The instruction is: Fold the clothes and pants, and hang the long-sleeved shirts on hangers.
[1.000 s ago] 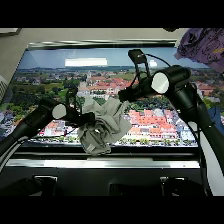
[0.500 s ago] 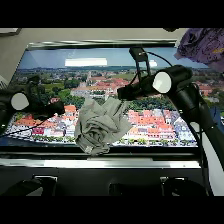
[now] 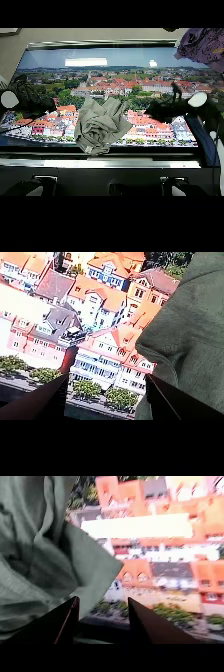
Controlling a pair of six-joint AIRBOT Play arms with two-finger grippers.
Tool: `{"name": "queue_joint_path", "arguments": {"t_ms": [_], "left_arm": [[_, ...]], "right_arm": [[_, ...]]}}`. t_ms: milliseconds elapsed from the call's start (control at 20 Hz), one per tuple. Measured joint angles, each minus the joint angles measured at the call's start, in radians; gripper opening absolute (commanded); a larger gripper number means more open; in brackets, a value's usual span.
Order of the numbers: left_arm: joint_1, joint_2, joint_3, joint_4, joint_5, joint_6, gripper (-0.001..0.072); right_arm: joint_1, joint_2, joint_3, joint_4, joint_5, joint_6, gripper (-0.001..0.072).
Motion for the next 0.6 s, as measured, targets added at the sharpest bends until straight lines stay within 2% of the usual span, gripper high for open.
{"name": "queue_joint_path", "arguments": {"t_ms": [50, 100, 150, 350, 600], "left_arm": [[0.002, 0.000, 0.000, 0.001, 0.001, 0.000, 0.0529], [0.002, 0.000, 0.000, 0.002, 0.002, 0.000, 0.0542], [0.002, 0.000, 0.000, 0.002, 0.006, 0.000, 0.0546], [0.009, 0.000, -0.001, 0.002, 0.038, 0.000, 0.0546], [0.024, -0.006, -0.001, 0.003, 0.061, 0.000, 0.0546]], "right_arm": [[-0.015, 0.002, -0.089, 0.103, -0.022, -0.058, 0.0366], [-0.022, 0.002, -0.159, 0.173, -0.047, -0.101, 0.0416], [-0.024, -0.001, -0.223, 0.225, -0.074, -0.136, 0.0427], [0.014, -0.047, -0.352, 0.340, -0.164, -0.220, 0.0427], [0.114, -0.135, -0.389, 0.444, -0.296, -0.265, 0.0426]]}}
